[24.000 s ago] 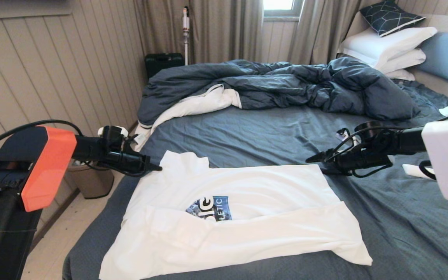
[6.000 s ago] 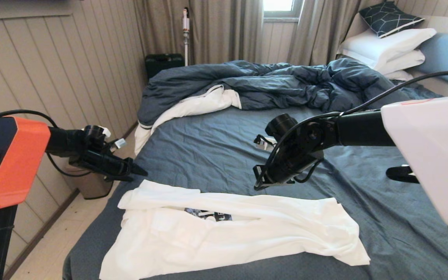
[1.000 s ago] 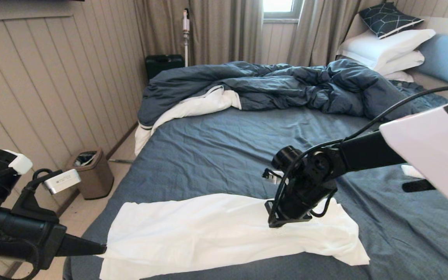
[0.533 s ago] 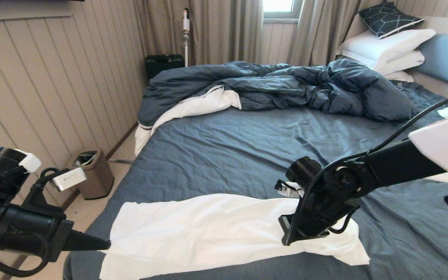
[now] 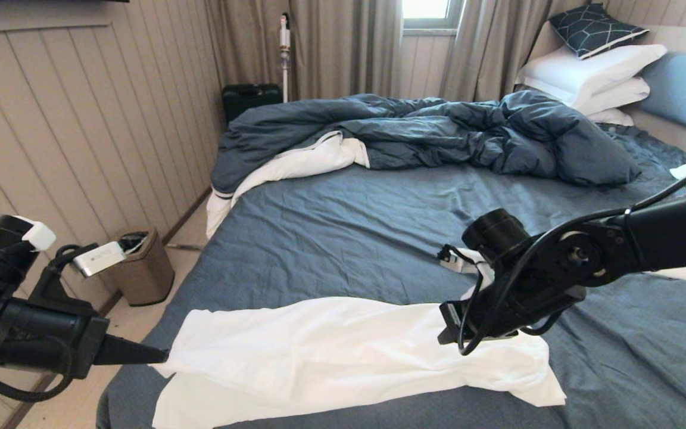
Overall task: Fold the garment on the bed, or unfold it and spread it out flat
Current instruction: Fold the white T-shirt
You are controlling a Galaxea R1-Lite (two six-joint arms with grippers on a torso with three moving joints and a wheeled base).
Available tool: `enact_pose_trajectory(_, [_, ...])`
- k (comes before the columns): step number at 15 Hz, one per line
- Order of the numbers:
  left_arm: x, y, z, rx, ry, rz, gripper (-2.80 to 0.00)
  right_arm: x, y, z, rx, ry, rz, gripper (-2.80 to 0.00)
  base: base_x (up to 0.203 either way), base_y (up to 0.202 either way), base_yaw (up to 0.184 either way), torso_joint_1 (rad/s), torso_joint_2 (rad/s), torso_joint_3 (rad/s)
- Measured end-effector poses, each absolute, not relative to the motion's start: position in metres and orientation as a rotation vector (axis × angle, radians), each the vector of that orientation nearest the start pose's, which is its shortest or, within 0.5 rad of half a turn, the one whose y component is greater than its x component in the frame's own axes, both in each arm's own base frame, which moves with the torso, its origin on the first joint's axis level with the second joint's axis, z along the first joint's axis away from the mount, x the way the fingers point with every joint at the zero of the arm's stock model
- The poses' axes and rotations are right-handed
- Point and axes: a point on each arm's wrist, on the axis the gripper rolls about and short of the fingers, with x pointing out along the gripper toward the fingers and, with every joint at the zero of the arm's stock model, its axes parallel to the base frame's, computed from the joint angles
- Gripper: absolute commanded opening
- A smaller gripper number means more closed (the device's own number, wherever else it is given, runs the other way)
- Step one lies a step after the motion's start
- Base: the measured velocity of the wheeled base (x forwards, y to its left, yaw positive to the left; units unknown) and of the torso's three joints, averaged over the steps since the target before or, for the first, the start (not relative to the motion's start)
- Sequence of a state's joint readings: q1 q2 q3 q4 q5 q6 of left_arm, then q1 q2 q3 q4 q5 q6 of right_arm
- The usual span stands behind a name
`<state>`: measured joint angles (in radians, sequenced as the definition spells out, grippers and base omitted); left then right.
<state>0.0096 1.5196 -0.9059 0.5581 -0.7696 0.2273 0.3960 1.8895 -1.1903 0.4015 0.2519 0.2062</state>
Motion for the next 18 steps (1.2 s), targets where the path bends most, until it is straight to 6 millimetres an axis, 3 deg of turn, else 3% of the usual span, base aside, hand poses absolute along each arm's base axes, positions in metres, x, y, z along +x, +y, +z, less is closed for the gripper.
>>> enact_pose_trajectory(4, [0.21, -0.011, 0.171, -0.283, 1.027, -0.776, -2.8, 0.307, 0.151, 0.144, 0.083, 1.139, 0.508, -2.8, 0.0, 0.0, 0.0, 0.0, 0.0, 0.0])
enact_pose_trajectory(8, [0.2, -0.012, 0.158, -0.303, 1.083, -0.776, -2.8, 0.322, 0.178, 0.13, 0.06, 1.153, 0.545, -2.8, 0.0, 0.0, 0.0, 0.0, 0.0, 0.0])
enact_pose_trajectory(15, [0.195, -0.014, 0.147, -0.319, 1.132, -0.785, -2.8, 0.34, 0.198, 0.115, 0.046, 1.159, 0.565, -2.8, 0.0, 0.0, 0.0, 0.0, 0.0, 0.0])
enact_pose_trajectory(16, [0.196, -0.014, 0.145, -0.322, 1.137, -0.786, 0.0, 0.341, 0.2, 0.113, 0.044, 1.163, 0.566, -2.8, 0.0, 0.0, 0.0, 0.0, 0.0, 0.0])
enact_pose_trajectory(18, [0.198, -0.014, 0.143, -0.326, 1.147, -0.785, 0.0, 0.342, 0.2, 0.109, 0.046, 1.173, 0.561, -2.8, 0.0, 0.0, 0.0, 0.0, 0.0, 0.0])
